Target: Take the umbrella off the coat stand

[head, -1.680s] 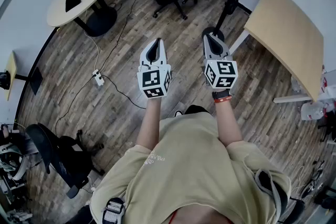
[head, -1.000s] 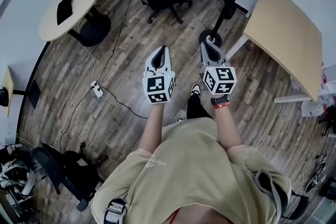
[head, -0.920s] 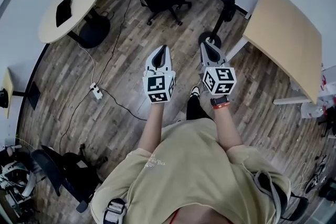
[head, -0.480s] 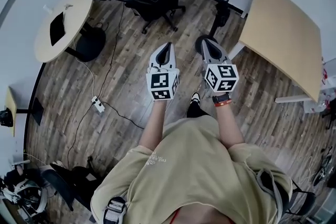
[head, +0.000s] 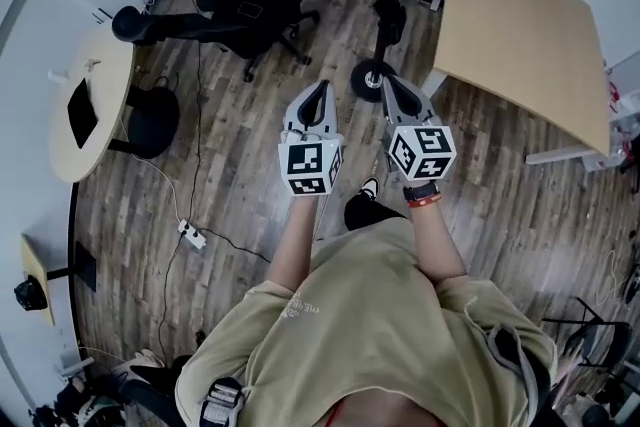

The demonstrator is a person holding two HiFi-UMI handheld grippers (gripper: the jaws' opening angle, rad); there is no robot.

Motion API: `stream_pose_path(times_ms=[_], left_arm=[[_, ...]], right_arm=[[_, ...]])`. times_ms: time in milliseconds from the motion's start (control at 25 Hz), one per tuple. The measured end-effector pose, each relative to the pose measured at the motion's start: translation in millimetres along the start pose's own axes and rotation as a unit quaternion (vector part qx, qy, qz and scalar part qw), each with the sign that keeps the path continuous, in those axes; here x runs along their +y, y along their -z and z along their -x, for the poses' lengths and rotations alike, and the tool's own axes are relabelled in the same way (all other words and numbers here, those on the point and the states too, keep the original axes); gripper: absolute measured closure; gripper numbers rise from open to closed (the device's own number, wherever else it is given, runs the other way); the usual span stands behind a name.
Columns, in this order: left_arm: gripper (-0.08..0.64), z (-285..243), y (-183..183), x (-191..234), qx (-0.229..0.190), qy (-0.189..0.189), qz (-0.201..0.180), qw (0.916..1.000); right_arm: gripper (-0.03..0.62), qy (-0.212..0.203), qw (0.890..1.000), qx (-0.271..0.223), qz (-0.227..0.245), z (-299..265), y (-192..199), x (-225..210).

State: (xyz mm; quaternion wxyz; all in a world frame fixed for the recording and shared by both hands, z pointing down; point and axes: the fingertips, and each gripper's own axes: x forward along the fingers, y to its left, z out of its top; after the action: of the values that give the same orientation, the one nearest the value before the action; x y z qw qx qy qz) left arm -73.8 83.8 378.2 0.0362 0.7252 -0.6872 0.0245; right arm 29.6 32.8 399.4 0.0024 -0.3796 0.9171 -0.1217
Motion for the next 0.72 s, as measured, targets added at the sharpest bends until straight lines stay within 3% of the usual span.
stream_pose_path(times_ms=[320,720], left_arm=[[0.535,-102,-6,-12,0.012,0.048,-0.012,0.9987],[0.535,-169,-6,-18,0.021,0.111,-0.011,0.9936]], right_arm=[[0.577,0.053,0.998,-0.001,-0.015,-46,-9,-80],[0.577,0.09,0.995,-0.002,-0.029,-87,-20,-116]])
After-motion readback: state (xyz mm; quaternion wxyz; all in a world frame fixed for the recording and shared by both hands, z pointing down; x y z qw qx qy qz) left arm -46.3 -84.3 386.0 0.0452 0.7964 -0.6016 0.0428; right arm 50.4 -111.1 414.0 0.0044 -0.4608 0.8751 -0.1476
